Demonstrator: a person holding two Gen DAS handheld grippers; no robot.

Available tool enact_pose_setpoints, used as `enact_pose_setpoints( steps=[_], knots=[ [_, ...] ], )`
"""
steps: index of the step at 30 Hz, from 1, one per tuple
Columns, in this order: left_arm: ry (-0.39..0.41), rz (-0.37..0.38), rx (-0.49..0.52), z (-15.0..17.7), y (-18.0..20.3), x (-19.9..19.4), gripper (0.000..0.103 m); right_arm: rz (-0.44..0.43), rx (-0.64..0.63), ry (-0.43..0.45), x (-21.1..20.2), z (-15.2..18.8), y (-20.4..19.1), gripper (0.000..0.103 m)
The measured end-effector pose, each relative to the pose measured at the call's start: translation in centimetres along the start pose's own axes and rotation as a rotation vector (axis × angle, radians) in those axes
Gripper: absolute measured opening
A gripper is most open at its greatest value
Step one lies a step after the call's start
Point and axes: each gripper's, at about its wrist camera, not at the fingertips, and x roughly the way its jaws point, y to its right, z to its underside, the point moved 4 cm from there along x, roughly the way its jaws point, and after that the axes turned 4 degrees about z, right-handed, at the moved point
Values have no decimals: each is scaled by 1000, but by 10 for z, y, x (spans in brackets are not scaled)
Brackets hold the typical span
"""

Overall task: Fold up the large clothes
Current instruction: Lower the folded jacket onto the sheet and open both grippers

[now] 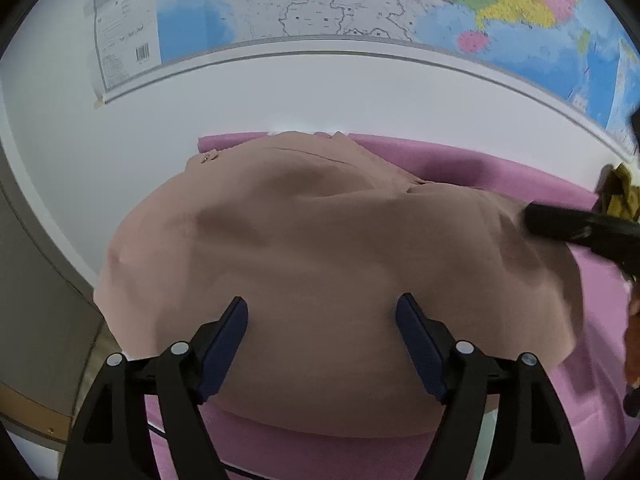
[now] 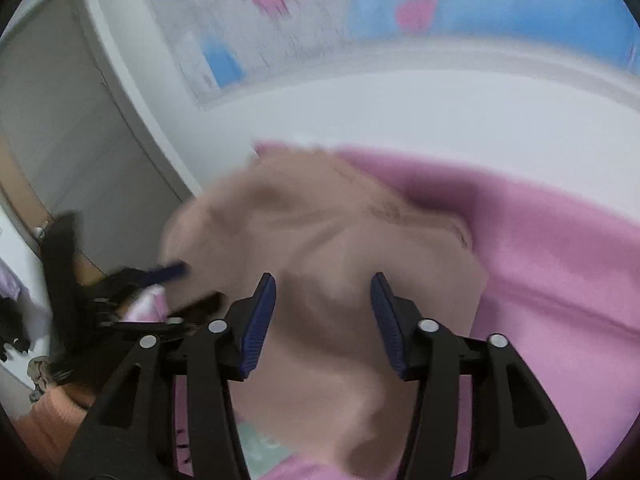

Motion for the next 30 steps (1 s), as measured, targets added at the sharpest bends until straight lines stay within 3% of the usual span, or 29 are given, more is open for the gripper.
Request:
enact_pose_setpoints(
  steps=[3,12,17,20,27,30],
  knots=[
    [-6,-7,6,4,5,0,79,-20,69,-58,11,19,20,37],
    [23,-42,2,10,13,-15,90,-4,-57,60,-35,40,-4,44],
    [1,-29,-17,16,15,-13,91,56,-98,-30,-13,68,-4,42],
    [-27,-36,-40,21,12,-9,91,52,-90,-13,-14,70,-4,43],
    [3,-54,-89,33,15,-37,96,63,-147,77,-48,75,-28,62],
    [24,-72,-123,41,14,-52,96,95,-174,130,-61,82,-38,77]
  ],
)
